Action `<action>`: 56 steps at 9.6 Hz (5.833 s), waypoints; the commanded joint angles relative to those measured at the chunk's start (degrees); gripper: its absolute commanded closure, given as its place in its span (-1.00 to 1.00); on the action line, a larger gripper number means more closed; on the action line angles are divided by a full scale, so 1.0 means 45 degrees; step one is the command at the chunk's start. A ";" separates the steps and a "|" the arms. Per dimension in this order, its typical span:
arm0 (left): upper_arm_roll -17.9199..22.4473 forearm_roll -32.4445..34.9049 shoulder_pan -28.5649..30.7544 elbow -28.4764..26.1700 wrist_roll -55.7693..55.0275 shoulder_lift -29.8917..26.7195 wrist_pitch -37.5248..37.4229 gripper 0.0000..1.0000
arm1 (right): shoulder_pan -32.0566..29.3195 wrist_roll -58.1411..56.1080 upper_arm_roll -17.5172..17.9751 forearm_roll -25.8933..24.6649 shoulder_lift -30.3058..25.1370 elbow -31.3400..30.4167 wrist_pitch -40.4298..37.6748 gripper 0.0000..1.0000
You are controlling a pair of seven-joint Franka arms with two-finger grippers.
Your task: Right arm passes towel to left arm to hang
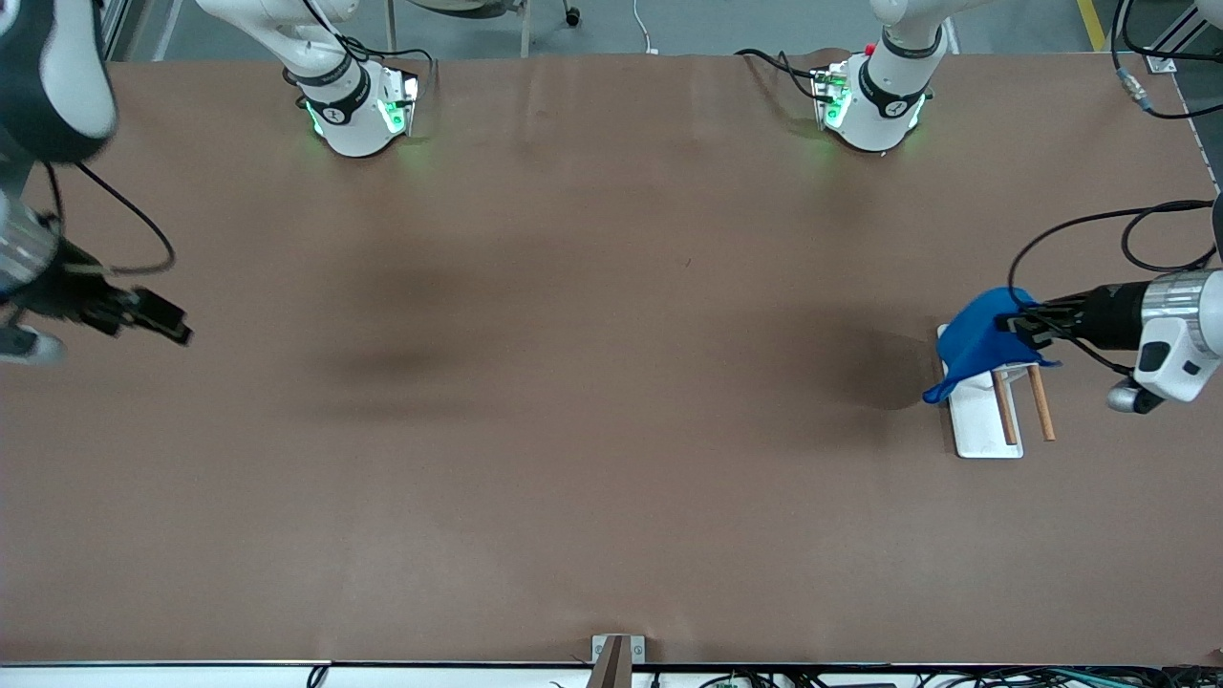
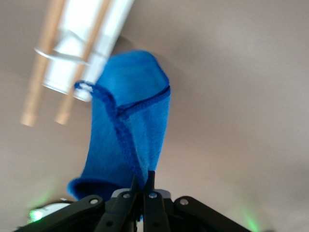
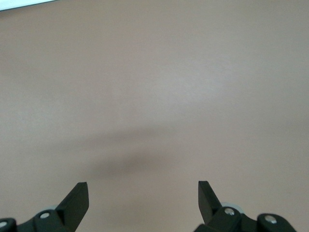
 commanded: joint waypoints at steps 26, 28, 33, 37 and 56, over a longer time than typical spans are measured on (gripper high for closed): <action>-0.0111 0.4113 0.2543 0.1819 0.5888 0.1872 0.2037 -1.00 | -0.0019 -0.0435 -0.0811 -0.0696 -0.0507 0.3233 -0.4106 -1.00; -0.0578 0.3900 0.2485 0.1921 0.5483 0.1135 0.1643 -1.00 | 0.0000 -0.0416 -0.0811 -0.0696 -0.0507 0.3233 -0.4125 -1.00; -0.2745 0.3801 0.2484 0.1921 0.4230 -0.1755 0.0123 -1.00 | -0.0019 -0.0435 -0.0811 -0.0696 -0.0507 0.3233 -0.4145 -1.00; -0.3821 0.3605 0.2484 0.1921 0.3761 -0.3244 -0.1030 -1.00 | -0.0019 -0.0435 -0.0811 -0.0696 -0.0507 0.3233 -0.4145 -1.00; 0.1177 0.2277 -0.3726 -0.0114 0.3722 -0.5066 -0.0953 -1.00 | -0.0019 -0.0435 -0.0811 -0.0696 -0.0507 0.3233 -0.4126 -1.00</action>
